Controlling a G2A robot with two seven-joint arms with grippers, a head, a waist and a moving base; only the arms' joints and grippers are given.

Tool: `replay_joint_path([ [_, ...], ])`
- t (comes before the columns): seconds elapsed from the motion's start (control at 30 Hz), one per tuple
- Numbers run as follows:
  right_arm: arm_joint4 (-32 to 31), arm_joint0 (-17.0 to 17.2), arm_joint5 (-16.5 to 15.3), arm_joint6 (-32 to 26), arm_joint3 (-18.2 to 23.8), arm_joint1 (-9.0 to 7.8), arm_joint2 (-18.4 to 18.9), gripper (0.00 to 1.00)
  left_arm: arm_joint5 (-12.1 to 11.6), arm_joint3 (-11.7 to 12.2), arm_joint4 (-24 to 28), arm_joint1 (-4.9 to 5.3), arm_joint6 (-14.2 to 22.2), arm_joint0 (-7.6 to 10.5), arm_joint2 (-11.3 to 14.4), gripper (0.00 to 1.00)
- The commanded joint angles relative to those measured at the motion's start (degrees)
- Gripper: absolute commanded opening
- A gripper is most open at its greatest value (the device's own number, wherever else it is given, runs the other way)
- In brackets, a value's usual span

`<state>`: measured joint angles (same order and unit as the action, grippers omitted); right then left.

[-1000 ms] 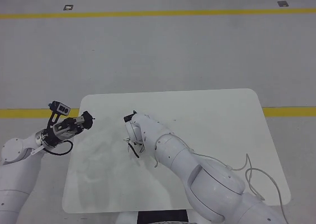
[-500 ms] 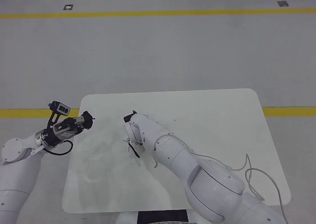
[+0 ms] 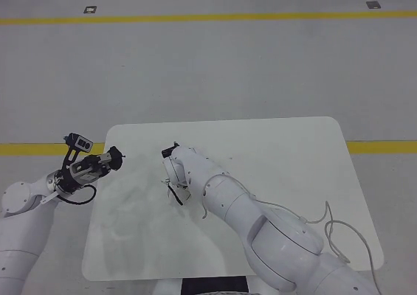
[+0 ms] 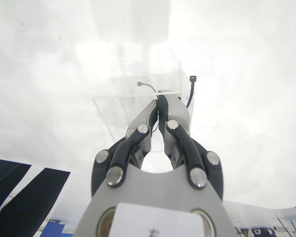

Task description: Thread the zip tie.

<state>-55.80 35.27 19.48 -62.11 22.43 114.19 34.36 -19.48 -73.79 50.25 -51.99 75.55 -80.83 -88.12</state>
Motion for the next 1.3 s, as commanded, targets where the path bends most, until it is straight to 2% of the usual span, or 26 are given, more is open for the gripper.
replay_joint_path([
  [0.0,0.2,-0.1,0.0,-0.4,0.3,-0.03,0.1,0.00,0.0,0.0,0.0,0.00,0.0,0.00,0.0,0.00],
  [0.4,0.5,0.3,0.0,-3.6,4.2,-0.90,1.0,0.00,0.0,0.0,0.0,0.00,0.0,0.00,0.0,0.00],
  [0.73,-0.5,2.5,-0.5,-6.1,10.6,-3.25,4.0,0.00,0.0,0.0,0.0,0.00,0.0,0.00,0.0,0.00],
  [0.97,-2.7,5.3,-1.9,-9.4,18.7,-6.07,6.9,0.00,0.0,0.0,0.0,0.00,0.0,0.00,0.0,0.00],
  [1.27,-4.8,12.6,-5.2,-12.8,33.3,-10.90,14.6,0.00,0.0,0.0,0.0,0.00,0.0,0.00,0.0,0.00],
])
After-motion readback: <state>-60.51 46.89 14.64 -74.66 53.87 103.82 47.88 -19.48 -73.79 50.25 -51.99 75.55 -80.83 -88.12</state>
